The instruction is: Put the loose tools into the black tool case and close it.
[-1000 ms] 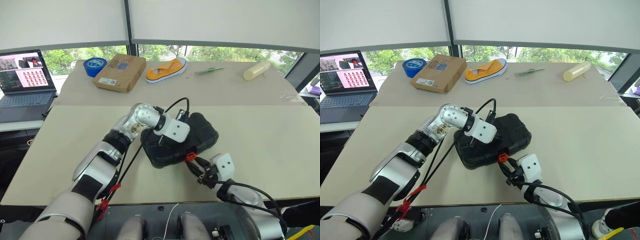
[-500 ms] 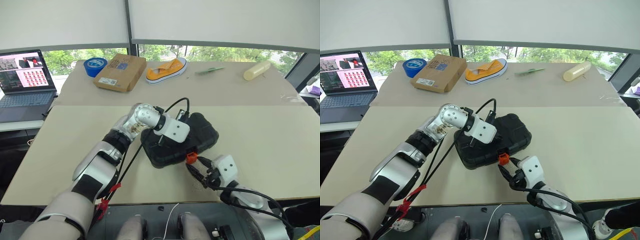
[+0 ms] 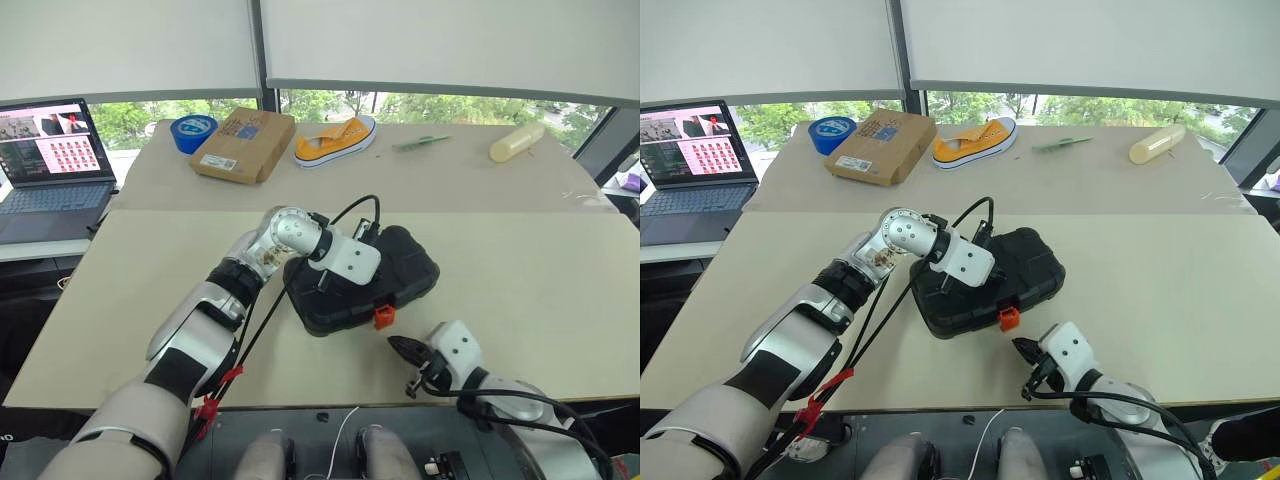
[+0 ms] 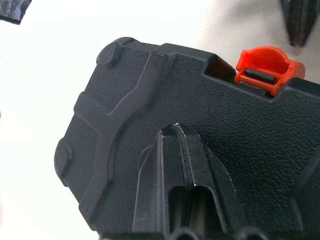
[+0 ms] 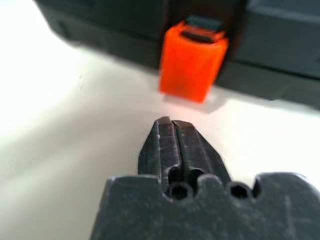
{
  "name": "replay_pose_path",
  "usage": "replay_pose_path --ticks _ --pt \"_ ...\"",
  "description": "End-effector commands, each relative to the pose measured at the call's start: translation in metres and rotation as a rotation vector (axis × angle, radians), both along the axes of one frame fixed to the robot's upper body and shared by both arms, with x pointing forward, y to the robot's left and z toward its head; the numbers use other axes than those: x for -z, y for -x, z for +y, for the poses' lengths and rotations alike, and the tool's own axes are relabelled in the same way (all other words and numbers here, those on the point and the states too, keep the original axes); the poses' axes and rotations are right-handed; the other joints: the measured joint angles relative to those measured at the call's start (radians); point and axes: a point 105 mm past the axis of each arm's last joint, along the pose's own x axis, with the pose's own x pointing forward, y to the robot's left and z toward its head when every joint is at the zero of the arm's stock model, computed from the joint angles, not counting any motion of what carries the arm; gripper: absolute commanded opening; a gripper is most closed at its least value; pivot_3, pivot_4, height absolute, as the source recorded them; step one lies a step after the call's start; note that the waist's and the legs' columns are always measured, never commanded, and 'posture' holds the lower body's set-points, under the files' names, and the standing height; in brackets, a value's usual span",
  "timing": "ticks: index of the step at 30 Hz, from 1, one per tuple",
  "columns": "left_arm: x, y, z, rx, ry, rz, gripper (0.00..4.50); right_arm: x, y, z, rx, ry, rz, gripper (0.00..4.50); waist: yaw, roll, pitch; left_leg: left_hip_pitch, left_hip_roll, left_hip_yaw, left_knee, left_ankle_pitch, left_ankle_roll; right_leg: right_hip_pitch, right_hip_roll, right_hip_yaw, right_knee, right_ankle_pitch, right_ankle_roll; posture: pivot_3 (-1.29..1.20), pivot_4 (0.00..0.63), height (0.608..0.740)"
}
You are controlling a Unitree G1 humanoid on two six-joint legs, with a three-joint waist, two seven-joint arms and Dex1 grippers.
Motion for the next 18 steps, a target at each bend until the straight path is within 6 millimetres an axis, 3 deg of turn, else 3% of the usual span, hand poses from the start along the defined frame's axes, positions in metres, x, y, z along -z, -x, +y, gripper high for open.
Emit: replay_pose_path --ticks 1,6,10,18 --pt "0.037 0.002 0.016 -0.034 -0.138 0.068 0.00 0.006 -0.006 0.011 -0.049 0.042 -0.008 0.01 0.000 -0.001 0.000 0.000 0.000 0.000 0.000 0.000 0.000 0.000 0.000 0.000 0.000 0.000 0.000 0.00 0.150 0.735" --pt "0.037 0.002 0.016 -0.031 -0.141 0.068 0.00 0.004 -0.026 0.011 -0.011 0.074 -0.065 0.01 -0.001 -0.002 -0.001 0.001 0.000 0.000 0.000 0.000 0.000 0.001 0.000 0.000 0.000 0.000 0.000 0.00 0.150 0.735" --pt "0.037 0.002 0.016 -0.030 -0.143 0.068 0.00 -0.008 -0.040 0.009 0.031 0.065 -0.144 0.01 -0.004 -0.002 -0.001 0.002 0.001 0.000 0.000 0.000 0.000 0.002 0.000 -0.001 0.000 0.000 0.000 0.00 0.150 0.735" --pt "0.038 0.003 0.013 -0.025 -0.140 0.070 0.00 -0.029 -0.036 0.007 0.012 0.089 -0.285 0.01 -0.005 -0.002 -0.001 0.002 0.001 0.000 0.000 0.000 0.000 0.002 0.000 -0.001 0.000 0.000 0.000 0.00 0.150 0.735"
